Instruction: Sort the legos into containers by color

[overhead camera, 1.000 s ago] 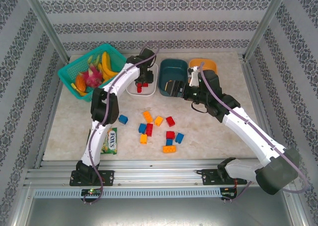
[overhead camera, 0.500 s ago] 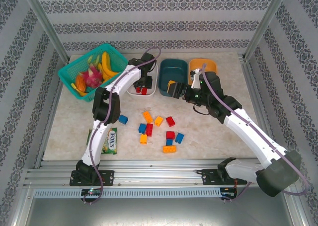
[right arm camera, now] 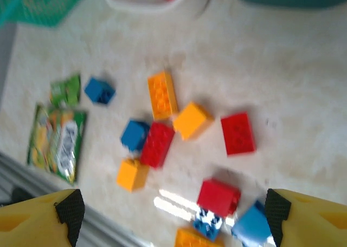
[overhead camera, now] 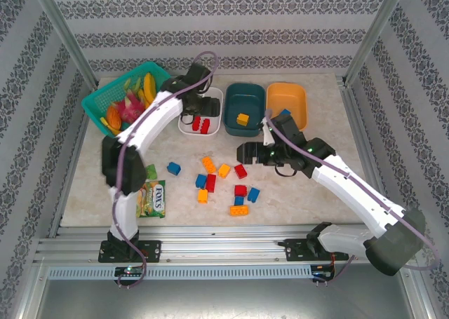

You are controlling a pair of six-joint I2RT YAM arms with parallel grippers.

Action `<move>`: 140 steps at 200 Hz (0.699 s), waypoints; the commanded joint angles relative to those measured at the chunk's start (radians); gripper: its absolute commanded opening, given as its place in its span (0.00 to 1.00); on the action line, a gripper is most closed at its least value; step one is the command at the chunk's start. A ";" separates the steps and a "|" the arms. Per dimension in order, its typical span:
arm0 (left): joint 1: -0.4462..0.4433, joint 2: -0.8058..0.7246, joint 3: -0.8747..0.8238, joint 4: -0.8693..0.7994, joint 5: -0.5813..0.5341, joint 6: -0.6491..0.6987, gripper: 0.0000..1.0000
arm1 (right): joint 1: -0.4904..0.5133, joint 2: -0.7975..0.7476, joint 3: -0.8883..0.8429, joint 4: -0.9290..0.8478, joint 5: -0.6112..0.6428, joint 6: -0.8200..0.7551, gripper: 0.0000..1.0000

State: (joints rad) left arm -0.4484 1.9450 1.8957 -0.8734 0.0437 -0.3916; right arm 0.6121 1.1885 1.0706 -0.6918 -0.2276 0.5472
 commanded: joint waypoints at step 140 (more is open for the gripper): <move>-0.177 -1.041 -0.924 0.156 0.213 -0.168 0.92 | 0.506 0.333 -0.109 -0.157 0.159 -0.139 0.89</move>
State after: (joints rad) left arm -0.6159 0.9577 0.9981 -0.7006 0.2329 -0.5190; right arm 1.1152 1.4372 0.9344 -0.8410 -0.0998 0.4484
